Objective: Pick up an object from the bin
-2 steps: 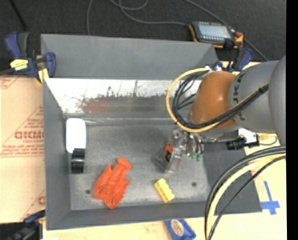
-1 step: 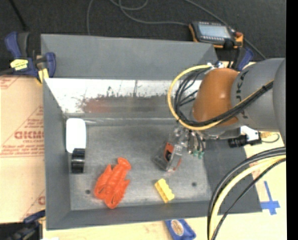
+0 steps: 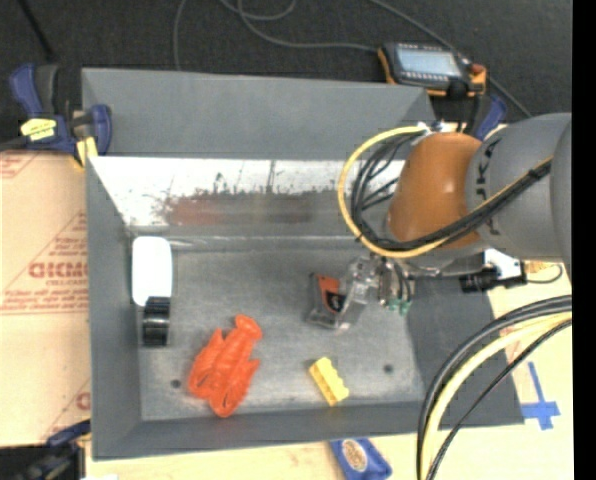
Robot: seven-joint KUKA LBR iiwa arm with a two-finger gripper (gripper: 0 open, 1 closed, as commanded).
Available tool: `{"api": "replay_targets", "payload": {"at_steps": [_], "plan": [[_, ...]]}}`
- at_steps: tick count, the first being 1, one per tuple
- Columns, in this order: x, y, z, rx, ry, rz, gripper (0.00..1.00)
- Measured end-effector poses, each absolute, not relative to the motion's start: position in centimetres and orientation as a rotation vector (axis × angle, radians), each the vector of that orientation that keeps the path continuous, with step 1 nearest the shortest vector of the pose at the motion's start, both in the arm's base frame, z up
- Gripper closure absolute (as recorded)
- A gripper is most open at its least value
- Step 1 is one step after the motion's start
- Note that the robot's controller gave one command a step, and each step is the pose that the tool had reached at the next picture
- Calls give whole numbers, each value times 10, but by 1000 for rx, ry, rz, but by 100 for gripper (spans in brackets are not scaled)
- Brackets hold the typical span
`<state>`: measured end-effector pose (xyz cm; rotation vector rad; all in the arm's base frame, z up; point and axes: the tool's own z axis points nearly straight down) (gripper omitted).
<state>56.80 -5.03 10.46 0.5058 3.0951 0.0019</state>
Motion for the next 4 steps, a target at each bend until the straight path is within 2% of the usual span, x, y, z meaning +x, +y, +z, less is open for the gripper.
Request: {"api": "replay_targets", "payload": {"at_steps": [4], "plan": [[566,-51,124,506,3104,1,100]]}}
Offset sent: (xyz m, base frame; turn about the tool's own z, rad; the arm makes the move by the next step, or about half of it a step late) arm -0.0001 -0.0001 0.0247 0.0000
